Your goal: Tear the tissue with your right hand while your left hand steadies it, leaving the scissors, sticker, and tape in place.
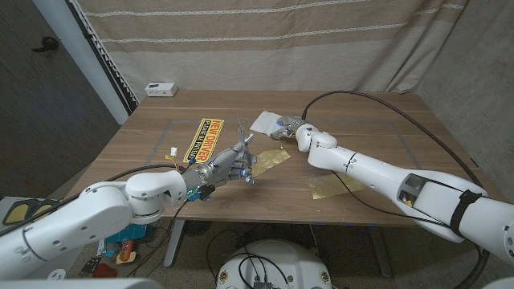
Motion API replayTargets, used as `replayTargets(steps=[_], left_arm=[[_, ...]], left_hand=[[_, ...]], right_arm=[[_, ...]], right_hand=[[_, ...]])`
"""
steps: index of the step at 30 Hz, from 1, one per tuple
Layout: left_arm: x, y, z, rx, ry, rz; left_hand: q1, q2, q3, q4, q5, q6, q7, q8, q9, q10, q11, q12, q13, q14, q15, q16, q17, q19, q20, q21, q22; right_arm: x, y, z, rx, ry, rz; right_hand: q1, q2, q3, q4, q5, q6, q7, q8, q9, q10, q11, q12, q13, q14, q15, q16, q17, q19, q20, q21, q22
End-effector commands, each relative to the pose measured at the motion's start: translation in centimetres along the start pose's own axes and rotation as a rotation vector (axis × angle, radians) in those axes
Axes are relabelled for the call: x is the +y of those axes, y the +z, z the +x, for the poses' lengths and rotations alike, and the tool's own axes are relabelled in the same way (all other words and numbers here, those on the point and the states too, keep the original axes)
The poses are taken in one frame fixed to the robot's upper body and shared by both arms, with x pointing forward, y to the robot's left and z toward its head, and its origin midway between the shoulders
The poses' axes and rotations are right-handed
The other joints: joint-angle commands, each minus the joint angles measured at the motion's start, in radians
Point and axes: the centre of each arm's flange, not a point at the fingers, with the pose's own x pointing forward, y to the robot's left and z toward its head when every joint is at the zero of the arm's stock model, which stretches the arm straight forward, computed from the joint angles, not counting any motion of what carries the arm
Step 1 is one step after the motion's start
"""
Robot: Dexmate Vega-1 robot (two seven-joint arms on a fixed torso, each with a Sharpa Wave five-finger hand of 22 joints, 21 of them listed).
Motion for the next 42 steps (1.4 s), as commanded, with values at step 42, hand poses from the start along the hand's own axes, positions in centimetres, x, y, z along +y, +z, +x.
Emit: replayTargets(steps=[42], left_arm=[[0.0,-0.4,0.2,-0.006,-0.006,-0.011]], left_hand=[[-0.008,0.005,-0.019,-0.016,0.014,-0.049,0.228,-0.008,0.008,0.028,-0.014,0.0,0.018,0.015,-0.074,0.003,0.006,-0.007,-0.029,0.023,-0.013]], right_arm=[[-0.4,0.1,-1.2,-0.057,-0.165,0.049]], right_hand=[[0.121,0.09,0.187,0.032,-0.059,0.653,-0.138,0.181,0.007,0.254,-0.074,0.142,0.051,0.173,-0.111,0.051,0.016,0.071,-0.056,0.02,0.006]])
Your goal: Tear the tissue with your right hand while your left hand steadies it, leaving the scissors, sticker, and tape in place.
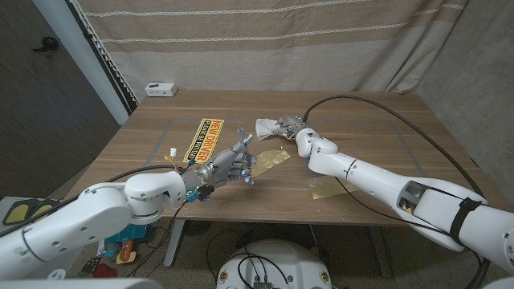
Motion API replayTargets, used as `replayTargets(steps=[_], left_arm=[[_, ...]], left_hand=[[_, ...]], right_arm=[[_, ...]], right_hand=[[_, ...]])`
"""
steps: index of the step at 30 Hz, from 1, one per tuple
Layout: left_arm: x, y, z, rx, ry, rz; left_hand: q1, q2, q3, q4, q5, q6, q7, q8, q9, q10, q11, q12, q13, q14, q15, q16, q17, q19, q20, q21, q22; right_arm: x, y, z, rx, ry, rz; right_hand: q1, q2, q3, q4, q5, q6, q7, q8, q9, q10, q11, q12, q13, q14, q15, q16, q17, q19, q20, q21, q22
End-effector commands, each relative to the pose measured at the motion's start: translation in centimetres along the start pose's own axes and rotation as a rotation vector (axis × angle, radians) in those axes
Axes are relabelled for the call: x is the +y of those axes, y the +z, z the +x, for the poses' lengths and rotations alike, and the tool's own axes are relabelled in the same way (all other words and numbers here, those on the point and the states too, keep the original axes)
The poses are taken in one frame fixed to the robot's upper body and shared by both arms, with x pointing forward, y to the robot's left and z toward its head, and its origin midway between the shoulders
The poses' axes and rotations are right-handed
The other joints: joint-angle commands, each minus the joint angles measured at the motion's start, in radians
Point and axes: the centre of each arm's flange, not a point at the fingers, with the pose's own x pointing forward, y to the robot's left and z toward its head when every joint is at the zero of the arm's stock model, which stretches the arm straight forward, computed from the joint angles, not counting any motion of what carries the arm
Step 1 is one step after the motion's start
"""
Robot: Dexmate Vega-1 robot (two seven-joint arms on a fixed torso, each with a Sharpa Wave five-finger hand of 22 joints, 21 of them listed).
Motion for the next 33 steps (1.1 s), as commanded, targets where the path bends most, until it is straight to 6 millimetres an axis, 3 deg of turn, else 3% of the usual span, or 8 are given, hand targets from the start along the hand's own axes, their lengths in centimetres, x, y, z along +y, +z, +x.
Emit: replayTargets(steps=[1,12,25,29,31,33], left_arm=[[-0.2,-0.1,0.3,-0.003,-0.002,-0.006],[-0.3,-0.2,0.5,-0.009,0.002,-0.008],[-0.6,-0.3,0.4,-0.016,0.006,-0.011],[-0.8,-0.4,0.3,-0.016,0.006,-0.011],[-0.8,-0.5,0.3,-0.018,0.006,-0.012],[-0.9,-0.5,0.3,-0.019,0.006,-0.012]], left_hand=[[-0.007,0.004,-0.019,-0.017,0.01,-0.051,0.222,0.002,0.006,0.009,-0.011,0.001,0.006,0.006,-0.071,0.003,0.003,-0.005,-0.03,0.003,-0.002],[-0.004,0.005,-0.018,-0.018,0.012,-0.051,0.224,-0.002,0.006,0.011,-0.016,0.005,0.018,0.006,-0.069,0.001,-0.001,-0.002,-0.033,0.008,-0.009],[-0.004,0.005,-0.018,-0.016,0.016,-0.048,0.223,-0.006,0.005,0.015,-0.013,0.0,0.013,0.009,-0.071,0.005,0.004,-0.004,-0.032,0.016,-0.008],[-0.004,0.005,-0.018,-0.016,0.017,-0.046,0.223,-0.005,0.007,0.016,-0.013,0.007,0.025,0.009,-0.07,0.003,0.001,-0.004,-0.033,0.018,-0.01],[-0.003,0.005,-0.018,-0.017,0.017,-0.047,0.223,-0.003,0.012,0.017,-0.011,-0.003,0.009,0.007,-0.073,0.006,0.007,-0.005,-0.032,0.02,-0.008],[-0.002,0.005,-0.018,-0.017,0.018,-0.044,0.224,-0.006,0.007,0.021,-0.014,-0.001,0.013,0.011,-0.072,0.004,0.0,-0.005,-0.034,0.018,-0.013]], right_arm=[[-1.4,0.4,-0.7,-0.041,-0.079,-0.002],[-2.6,0.5,-1.7,-0.062,-0.142,-0.034],[-3.2,0.9,-2.6,-0.07,-0.162,-0.095],[-3.3,0.9,-2.8,-0.077,-0.155,-0.094],[-3.3,1.0,-2.9,-0.076,-0.15,-0.098],[-3.3,1.0,-3.0,-0.076,-0.151,-0.099]], right_hand=[[0.01,0.003,0.02,0.007,-0.011,0.049,0.0,0.013,0.002,0.021,-0.003,0.005,0.0,0.017,-0.107,0.012,0.005,0.012,-0.004,0.008,0.002],[0.02,0.002,0.046,0.014,-0.026,0.067,0.002,0.011,0.002,0.032,-0.015,0.008,-0.002,0.029,-0.12,0.016,0.006,0.019,-0.009,0.01,0.003],[0.032,-0.004,0.07,0.019,-0.043,0.084,0.012,0.008,0.004,-0.005,-0.005,-0.008,-0.006,0.028,-0.112,0.013,0.008,0.023,-0.004,0.011,0.003],[0.057,-0.004,0.093,0.009,-0.052,0.05,0.002,-0.012,0.004,-0.029,-0.009,-0.019,-0.009,0.03,-0.111,0.011,0.008,0.026,-0.002,0.011,0.003],[0.074,0.0,0.113,0.006,-0.062,0.041,-0.002,-0.021,0.005,-0.056,-0.012,-0.026,-0.007,0.037,-0.138,0.012,0.01,0.025,-0.002,0.011,0.003],[0.078,0.002,0.123,0.009,-0.067,0.03,-0.008,-0.028,0.005,-0.054,-0.014,-0.022,-0.002,0.036,-0.145,0.012,0.013,0.024,-0.001,0.01,0.003]])
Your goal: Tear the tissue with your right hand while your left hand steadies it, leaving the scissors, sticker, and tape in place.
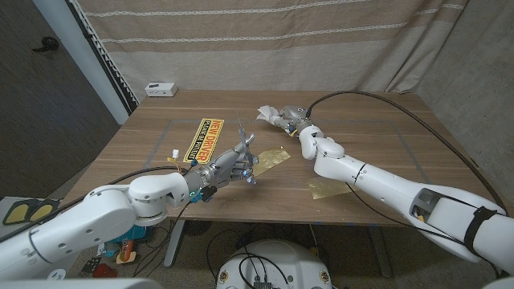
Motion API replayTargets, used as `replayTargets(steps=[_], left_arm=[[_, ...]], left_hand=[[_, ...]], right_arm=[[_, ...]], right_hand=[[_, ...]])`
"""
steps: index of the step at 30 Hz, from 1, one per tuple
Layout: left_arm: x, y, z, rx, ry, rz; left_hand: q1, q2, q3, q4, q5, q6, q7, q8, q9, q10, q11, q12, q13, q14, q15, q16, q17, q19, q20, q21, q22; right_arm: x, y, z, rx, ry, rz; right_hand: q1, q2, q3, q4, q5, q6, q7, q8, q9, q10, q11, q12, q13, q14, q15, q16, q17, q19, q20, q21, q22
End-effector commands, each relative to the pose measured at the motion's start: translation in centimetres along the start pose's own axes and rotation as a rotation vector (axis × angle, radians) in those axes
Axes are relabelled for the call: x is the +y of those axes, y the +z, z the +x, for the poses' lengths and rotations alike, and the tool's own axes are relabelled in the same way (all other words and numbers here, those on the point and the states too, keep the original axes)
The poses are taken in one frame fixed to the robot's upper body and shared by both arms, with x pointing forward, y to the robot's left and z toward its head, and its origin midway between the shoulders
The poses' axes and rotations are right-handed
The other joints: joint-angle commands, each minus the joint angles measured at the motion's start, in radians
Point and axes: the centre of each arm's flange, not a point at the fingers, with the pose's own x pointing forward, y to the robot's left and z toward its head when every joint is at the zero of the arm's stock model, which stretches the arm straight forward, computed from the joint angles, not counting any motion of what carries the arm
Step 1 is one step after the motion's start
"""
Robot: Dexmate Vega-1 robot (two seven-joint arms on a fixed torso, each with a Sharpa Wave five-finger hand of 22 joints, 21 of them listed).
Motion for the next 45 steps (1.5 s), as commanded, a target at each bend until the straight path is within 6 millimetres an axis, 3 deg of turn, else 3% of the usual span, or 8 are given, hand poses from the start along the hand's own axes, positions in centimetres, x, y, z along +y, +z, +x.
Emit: replayTargets(steps=[1,8,9,10,14,23,36,45], left_arm=[[-0.5,-0.2,-0.2,-0.007,-0.001,-0.004],[-0.5,-0.4,-0.2,-0.01,-0.004,-0.006],[-0.5,-0.4,-0.2,-0.01,-0.003,-0.005],[-0.5,-0.4,-0.2,-0.01,-0.003,-0.005],[-0.5,-0.4,-0.3,-0.013,-0.001,-0.007],[-0.6,-0.7,-0.4,-0.013,-0.004,-0.011],[-0.5,-0.7,-0.4,-0.016,-0.013,-0.011],[-0.5,-0.7,-0.4,-0.013,-0.012,-0.011]], left_hand=[[-0.002,0.005,-0.018,-0.017,0.011,-0.043,0.223,0.002,0.002,0.013,-0.008,0.001,0.002,0.011,-0.072,0.004,0.002,0.002,-0.03,0.003,-0.007],[-0.002,0.006,-0.018,-0.016,0.013,-0.032,0.224,0.003,0.001,0.016,-0.006,0.008,0.014,0.014,-0.071,0.007,0.004,-0.001,-0.031,0.008,-0.006],[-0.002,0.005,-0.018,-0.016,0.014,-0.031,0.224,0.002,0.0,0.021,-0.005,0.002,0.004,0.01,-0.07,0.006,0.005,-0.001,-0.031,0.009,-0.008],[-0.001,0.005,-0.018,-0.016,0.014,-0.032,0.225,0.004,0.003,0.022,-0.004,0.002,0.003,0.012,-0.071,0.007,0.006,-0.002,-0.031,0.009,-0.007],[-0.001,0.005,-0.018,-0.016,0.014,-0.028,0.225,0.002,0.0,0.021,-0.005,0.004,0.008,0.012,-0.071,0.007,0.006,-0.001,-0.03,0.01,-0.011],[-0.002,0.006,-0.018,-0.016,0.016,-0.023,0.225,0.001,0.0,0.023,-0.006,0.006,0.015,0.013,-0.068,0.006,0.003,-0.004,-0.031,0.017,-0.011],[-0.003,0.006,-0.017,-0.015,0.019,-0.019,0.225,0.003,0.004,0.024,-0.003,0.013,0.028,0.013,-0.072,0.01,0.009,-0.005,-0.031,0.021,-0.014],[-0.002,0.006,-0.018,-0.015,0.021,-0.017,0.225,0.002,0.007,0.028,-0.004,0.008,0.02,0.017,-0.072,0.009,0.004,-0.007,-0.031,0.025,-0.017]], right_arm=[[-0.4,0.2,-0.7,-0.008,0.008,-0.024],[-0.6,0.5,-1.0,-0.016,0.01,-0.058],[-0.7,0.5,-1.0,-0.016,0.019,-0.056],[-0.6,0.5,-1.1,-0.018,0.016,-0.059],[-0.7,0.6,-1.3,-0.026,0.007,-0.058],[-1.0,0.5,-1.8,-0.042,-0.003,0.002],[-1.7,-0.2,-2.3,-0.078,0.001,0.253],[-2.1,-0.7,-2.5,-0.097,0.019,0.431]], right_hand=[[0.019,0.006,0.027,0.002,-0.011,-0.023,-0.01,-0.015,0.002,-0.009,-0.001,0.005,0.009,0.01,-0.15,0.001,0.009,0.008,0.004,0.002,0.004],[0.003,0.01,0.095,0.062,-0.06,-0.051,-0.022,-0.056,0.006,-0.095,0.004,0.024,0.077,-0.053,-0.16,-0.011,0.04,-0.029,-0.005,-0.009,0.006],[-0.006,0.012,0.103,0.075,-0.067,-0.059,-0.021,-0.064,0.007,-0.098,0.003,0.031,0.089,-0.058,-0.158,-0.01,0.045,-0.034,-0.003,-0.009,0.006],[-0.036,0.013,0.123,0.113,-0.088,-0.065,-0.022,-0.082,0.008,-0.122,0.006,0.043,0.119,-0.089,-0.145,-0.013,0.056,-0.051,-0.006,-0.012,0.007],[-0.1,0.008,0.139,0.165,-0.124,-0.068,-0.021,-0.108,0.011,-0.212,0.022,0.035,0.15,-0.132,-0.128,-0.02,0.065,-0.073,-0.009,-0.012,0.007],[-0.139,0.013,0.152,0.179,-0.142,-0.067,-0.02,-0.124,0.012,-0.259,0.023,0.02,0.143,-0.155,-0.124,-0.022,0.068,-0.081,-0.013,-0.011,0.008],[-0.216,0.02,0.192,0.198,-0.166,-0.102,-0.014,-0.149,0.017,-0.21,0.008,0.041,0.13,-0.142,-0.133,-0.007,0.078,-0.083,-0.024,-0.004,0.011],[-0.274,0.02,0.256,0.19,-0.187,-0.116,0.004,-0.15,0.021,-0.068,-0.011,0.093,0.131,-0.088,-0.151,0.033,0.091,-0.083,-0.027,0.003,0.012]])
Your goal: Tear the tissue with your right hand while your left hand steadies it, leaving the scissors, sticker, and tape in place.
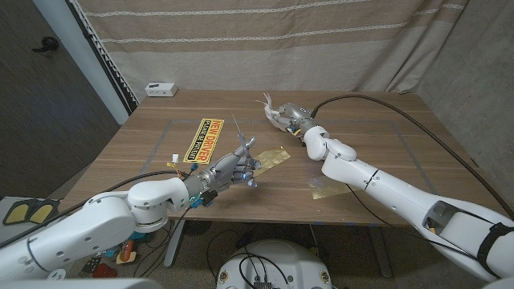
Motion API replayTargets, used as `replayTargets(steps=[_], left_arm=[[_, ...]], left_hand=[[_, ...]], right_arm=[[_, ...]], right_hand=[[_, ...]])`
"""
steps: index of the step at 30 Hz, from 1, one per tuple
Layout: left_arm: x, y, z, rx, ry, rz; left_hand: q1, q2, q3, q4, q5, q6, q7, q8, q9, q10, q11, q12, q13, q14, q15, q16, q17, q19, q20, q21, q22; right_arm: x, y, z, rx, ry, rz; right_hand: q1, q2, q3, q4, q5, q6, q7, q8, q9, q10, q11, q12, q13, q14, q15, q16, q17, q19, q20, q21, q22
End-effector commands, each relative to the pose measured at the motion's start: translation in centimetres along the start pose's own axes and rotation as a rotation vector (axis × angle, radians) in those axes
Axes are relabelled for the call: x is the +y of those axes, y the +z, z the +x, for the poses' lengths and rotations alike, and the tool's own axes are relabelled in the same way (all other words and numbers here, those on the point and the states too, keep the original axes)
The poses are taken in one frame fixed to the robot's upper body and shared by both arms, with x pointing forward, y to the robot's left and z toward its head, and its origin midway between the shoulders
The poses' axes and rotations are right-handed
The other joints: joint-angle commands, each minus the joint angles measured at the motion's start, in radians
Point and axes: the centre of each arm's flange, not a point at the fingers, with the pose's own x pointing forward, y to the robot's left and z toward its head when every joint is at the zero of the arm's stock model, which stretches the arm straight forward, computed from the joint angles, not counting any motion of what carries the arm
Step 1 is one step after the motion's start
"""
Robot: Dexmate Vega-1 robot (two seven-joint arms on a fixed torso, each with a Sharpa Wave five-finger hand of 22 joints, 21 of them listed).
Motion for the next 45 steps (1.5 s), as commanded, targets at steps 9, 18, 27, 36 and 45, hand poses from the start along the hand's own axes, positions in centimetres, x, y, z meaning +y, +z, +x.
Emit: replayTargets(steps=[9,18,27,36,45], left_arm=[[0.1,0.0,0.1,0.003,-0.005,0.004],[0.0,0.0,0.2,0.004,-0.006,0.003],[0.0,0.3,0.2,0.004,-0.011,0.009],[0.2,0.4,0.2,0.006,-0.018,0.016],[0.4,0.6,0.0,0.008,-0.019,0.023]], left_hand=[[-0.002,0.006,-0.018,-0.015,0.008,0.099,0.092,0.004,0.006,0.009,0.004,0.004,0.006,0.007,-0.067,0.012,0.007,-0.01,-0.031,0.013,0.0],[-0.004,0.006,-0.018,-0.015,0.009,0.1,0.091,0.001,0.004,0.01,0.003,0.003,0.004,0.011,-0.068,0.011,0.003,-0.01,-0.031,0.015,-0.006],[-0.004,0.005,-0.018,-0.015,0.01,0.102,0.092,0.001,0.006,0.01,0.003,0.002,0.004,0.007,-0.069,0.016,0.012,-0.01,-0.03,0.019,-0.011],[-0.002,0.004,-0.018,-0.016,0.011,0.102,0.094,-0.001,0.006,0.006,0.002,0.008,0.018,0.011,-0.067,0.013,0.004,-0.012,-0.031,0.023,-0.012],[-0.003,0.006,-0.018,-0.016,0.011,0.102,0.091,-0.002,0.008,0.012,0.004,-0.002,0.0,0.014,-0.065,0.012,0.0,-0.015,-0.031,0.029,-0.011]], right_arm=[[-0.9,-0.8,-0.4,-0.031,0.033,0.353],[-1.1,-1.1,-0.4,-0.032,0.039,0.417],[-1.9,-0.6,-0.5,-0.056,0.033,0.444],[-2.3,-0.2,-0.7,-0.069,0.011,0.504],[-2.2,-0.6,-0.5,-0.063,0.047,0.685]], right_hand=[[-0.054,0.0,0.065,-0.01,-0.026,0.012,0.002,0.009,0.008,0.178,-0.002,0.089,0.04,0.073,-0.166,0.051,0.022,0.014,-0.006,0.018,0.002],[-0.053,0.0,0.098,-0.024,-0.033,0.019,0.029,0.005,0.008,0.211,0.003,0.148,0.096,0.097,-0.174,0.073,0.049,0.023,-0.011,0.023,0.003],[-0.047,-0.003,0.129,-0.034,-0.046,0.022,0.026,0.001,0.007,0.228,0.001,0.21,0.162,0.144,-0.177,0.113,0.09,0.092,-0.057,0.061,0.015],[-0.021,-0.004,0.159,-0.057,-0.059,0.054,0.028,0.006,0.01,0.253,0.008,0.253,0.191,0.347,-0.186,0.337,0.297,0.164,-0.113,0.197,0.131],[0.02,-0.005,0.158,-0.086,-0.06,0.081,0.058,0.006,0.015,0.325,0.035,0.218,0.149,0.331,-0.181,0.562,0.515,0.186,-0.128,0.296,0.229]])
